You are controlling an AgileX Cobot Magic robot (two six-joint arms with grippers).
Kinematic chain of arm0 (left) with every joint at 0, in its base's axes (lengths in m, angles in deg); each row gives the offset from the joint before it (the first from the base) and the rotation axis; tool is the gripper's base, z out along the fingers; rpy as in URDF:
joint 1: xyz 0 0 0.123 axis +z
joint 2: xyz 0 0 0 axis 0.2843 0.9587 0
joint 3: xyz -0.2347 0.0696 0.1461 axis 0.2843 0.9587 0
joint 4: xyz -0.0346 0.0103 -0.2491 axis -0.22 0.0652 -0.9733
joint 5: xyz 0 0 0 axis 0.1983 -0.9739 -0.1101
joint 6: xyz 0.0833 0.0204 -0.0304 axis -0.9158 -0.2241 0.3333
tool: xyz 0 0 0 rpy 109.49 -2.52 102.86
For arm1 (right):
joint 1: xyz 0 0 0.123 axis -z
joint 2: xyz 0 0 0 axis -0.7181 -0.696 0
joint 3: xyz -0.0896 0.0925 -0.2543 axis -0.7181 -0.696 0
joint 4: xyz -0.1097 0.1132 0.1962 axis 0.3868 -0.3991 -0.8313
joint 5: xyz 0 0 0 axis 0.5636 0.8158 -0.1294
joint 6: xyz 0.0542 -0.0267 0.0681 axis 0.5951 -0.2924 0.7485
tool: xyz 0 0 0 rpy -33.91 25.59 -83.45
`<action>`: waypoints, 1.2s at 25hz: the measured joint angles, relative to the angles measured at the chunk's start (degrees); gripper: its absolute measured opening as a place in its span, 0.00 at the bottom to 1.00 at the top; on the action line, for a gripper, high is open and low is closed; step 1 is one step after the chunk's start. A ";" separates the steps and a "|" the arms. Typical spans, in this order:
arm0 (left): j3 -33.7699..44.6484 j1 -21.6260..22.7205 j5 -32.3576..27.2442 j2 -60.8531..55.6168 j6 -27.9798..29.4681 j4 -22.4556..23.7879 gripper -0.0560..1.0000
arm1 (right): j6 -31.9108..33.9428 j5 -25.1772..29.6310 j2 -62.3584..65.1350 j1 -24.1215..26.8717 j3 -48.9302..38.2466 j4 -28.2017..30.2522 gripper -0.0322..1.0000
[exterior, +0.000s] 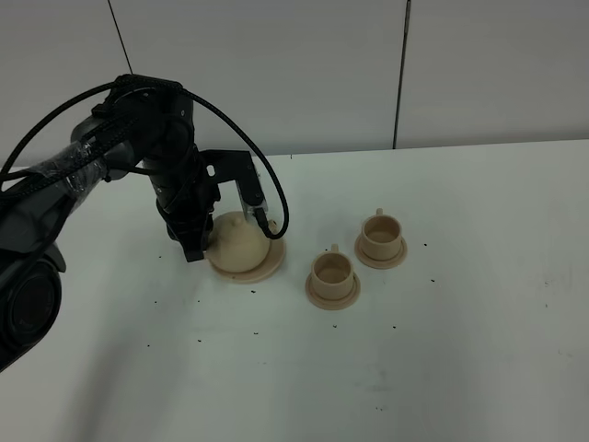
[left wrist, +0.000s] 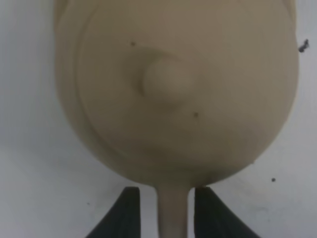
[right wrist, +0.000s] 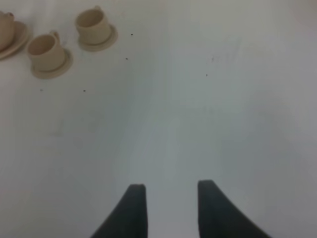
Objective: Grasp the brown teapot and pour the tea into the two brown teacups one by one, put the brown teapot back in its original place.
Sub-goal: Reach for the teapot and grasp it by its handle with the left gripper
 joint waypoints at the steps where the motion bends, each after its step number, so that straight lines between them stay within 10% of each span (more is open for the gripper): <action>1: 0.00 0.00 -0.01 0.00 0.00 0.00 0.37 | 0.00 0.00 0.00 0.00 0.00 0.00 0.27; 30: 0.00 -0.16 1.88 0.00 -1.46 -0.46 0.21 | 0.00 0.00 0.00 0.00 0.00 -0.05 0.27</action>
